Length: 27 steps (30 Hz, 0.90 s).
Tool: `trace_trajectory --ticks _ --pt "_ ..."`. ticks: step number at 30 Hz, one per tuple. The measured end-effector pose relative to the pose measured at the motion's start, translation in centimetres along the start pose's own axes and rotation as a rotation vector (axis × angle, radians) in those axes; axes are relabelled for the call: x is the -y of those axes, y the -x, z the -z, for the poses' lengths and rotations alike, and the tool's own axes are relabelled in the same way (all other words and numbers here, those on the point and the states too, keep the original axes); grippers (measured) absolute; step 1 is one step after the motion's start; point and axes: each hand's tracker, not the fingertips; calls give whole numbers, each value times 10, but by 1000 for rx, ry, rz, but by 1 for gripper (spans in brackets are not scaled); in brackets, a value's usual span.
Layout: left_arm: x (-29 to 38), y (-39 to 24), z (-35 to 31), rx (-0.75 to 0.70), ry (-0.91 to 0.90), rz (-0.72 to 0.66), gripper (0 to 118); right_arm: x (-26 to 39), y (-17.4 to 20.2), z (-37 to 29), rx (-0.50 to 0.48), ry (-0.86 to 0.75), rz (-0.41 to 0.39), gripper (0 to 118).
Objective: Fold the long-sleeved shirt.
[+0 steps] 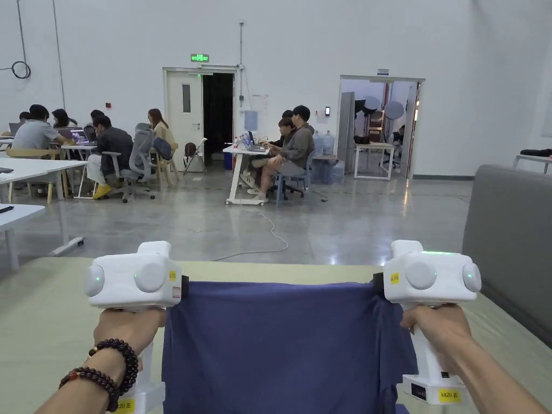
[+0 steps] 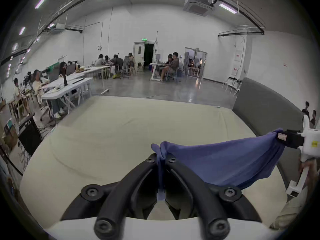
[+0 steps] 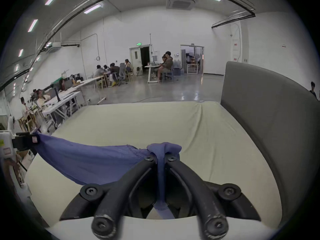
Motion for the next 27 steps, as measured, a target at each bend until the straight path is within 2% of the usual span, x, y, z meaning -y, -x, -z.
trace_trajectory --ticks 4,9,12,14,16,19,23,26,27 --pt "23 7 -40 31 -31 6 0 29 6 -47 -1 -7 -14 3" --pt "101 12 -96 9 -34 65 0 123 11 -110 -7 -7 -57 3" --pt "168 23 -115 28 47 68 0 198 17 -131 11 75 -69 3" --pt "225 35 -122 84 153 70 0 257 23 -138 28 183 -111 3" --pt "274 44 -127 98 255 40 0 306 27 -143 6 280 -130 3" --pt "338 55 -130 53 432 103 0 367 24 -153 -18 422 -91 3" --pt "379 64 -154 96 492 121 0 410 27 -172 -24 552 -177 3" --pt "384 64 -164 105 518 108 0 416 27 -175 -24 550 -156 3" --pt "384 63 -165 101 516 121 0 414 26 -174 -27 554 -151 8"
